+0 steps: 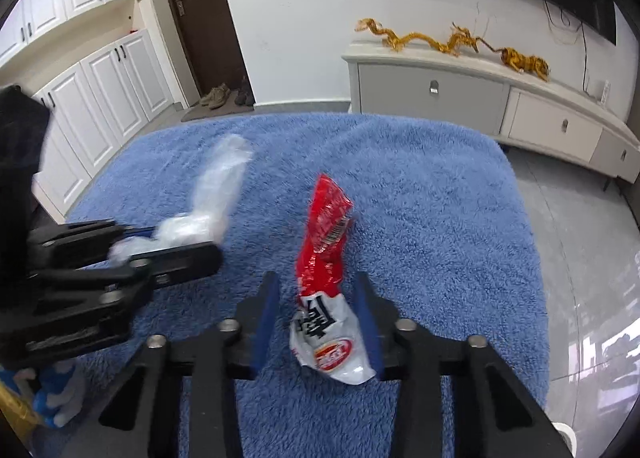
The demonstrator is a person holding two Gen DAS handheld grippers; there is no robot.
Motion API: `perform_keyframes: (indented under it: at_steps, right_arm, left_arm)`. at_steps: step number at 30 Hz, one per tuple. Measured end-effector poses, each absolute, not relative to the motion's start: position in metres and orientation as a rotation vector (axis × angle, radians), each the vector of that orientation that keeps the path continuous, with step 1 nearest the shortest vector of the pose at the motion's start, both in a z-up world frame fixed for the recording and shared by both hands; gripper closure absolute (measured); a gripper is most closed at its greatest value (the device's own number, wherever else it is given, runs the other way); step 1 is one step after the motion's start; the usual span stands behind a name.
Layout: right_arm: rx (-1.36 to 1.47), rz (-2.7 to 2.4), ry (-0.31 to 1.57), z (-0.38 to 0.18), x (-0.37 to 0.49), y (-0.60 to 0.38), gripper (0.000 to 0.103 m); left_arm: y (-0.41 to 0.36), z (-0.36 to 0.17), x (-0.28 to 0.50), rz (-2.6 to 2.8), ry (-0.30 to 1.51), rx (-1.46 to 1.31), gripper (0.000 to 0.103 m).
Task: Collect trash
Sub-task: 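Grasp the white plastic bag with the left gripper while the right grasps the red chip bag, then carry the white bag and red chip bag over the bin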
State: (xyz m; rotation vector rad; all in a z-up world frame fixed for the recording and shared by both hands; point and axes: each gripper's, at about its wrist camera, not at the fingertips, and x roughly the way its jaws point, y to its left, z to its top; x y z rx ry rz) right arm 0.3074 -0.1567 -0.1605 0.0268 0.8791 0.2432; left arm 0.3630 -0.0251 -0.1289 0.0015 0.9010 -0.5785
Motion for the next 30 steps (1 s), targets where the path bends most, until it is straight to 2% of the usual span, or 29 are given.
perform_keyframes:
  at_steps: [3,11,19,30]
  right_arm:
    - [0.052,0.247,0.881,-0.162,0.306,-0.163,0.08]
    - [0.149,0.301,0.841,-0.141,0.256,-0.174,0.081]
    - [0.238,0.302,0.737,-0.096,0.169,-0.191,0.081]
    - [0.252,0.23,0.582,-0.037,0.069,-0.217,0.081]
  left_arm:
    - [-0.018,-0.128,0.353,-0.566,0.905,-0.003,0.073]
    - [-0.003,-0.11,0.302,-0.561,0.897,-0.019,0.073]
    - [0.004,-0.075,0.239,-0.562,0.857,0.011,0.073]
    - [-0.019,-0.008,0.152,-0.566,0.691,0.068,0.073]
